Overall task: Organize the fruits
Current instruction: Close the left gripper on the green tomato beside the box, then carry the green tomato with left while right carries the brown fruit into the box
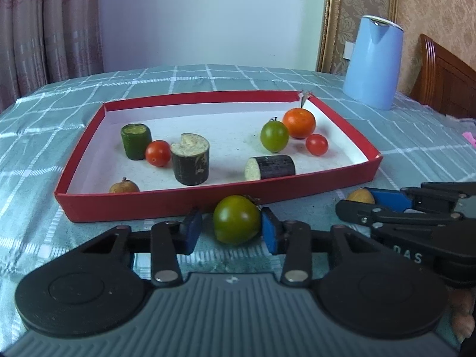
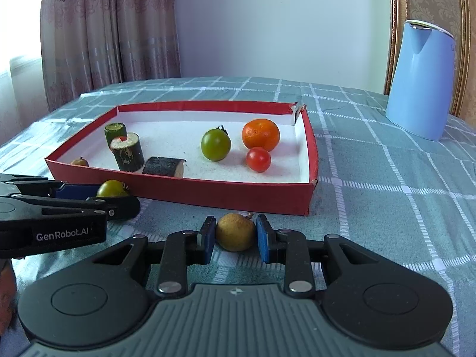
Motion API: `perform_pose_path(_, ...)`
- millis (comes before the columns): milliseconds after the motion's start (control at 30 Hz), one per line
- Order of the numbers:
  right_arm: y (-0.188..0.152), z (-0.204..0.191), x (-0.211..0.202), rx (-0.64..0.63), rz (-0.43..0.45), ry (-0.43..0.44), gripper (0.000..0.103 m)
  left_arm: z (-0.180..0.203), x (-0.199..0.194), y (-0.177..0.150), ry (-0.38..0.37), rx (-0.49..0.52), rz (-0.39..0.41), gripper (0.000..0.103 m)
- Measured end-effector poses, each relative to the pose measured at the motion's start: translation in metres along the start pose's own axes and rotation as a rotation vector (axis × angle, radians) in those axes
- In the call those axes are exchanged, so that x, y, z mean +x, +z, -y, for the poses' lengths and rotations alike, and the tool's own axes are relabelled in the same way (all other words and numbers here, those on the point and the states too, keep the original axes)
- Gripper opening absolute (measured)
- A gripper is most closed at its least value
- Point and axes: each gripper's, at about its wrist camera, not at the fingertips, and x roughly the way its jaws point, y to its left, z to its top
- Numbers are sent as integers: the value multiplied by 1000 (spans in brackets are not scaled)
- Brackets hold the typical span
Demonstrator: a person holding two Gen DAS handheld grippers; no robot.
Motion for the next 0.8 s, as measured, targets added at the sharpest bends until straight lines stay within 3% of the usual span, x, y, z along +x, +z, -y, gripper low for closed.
perform_pose_path(233,0,0,0,1,1,1,28,3,0,-1,-11,19,0,31)
perform_pose_path(800,0,2,-1,14,2,11,28,4,-21,-12,-47,53,28,30)
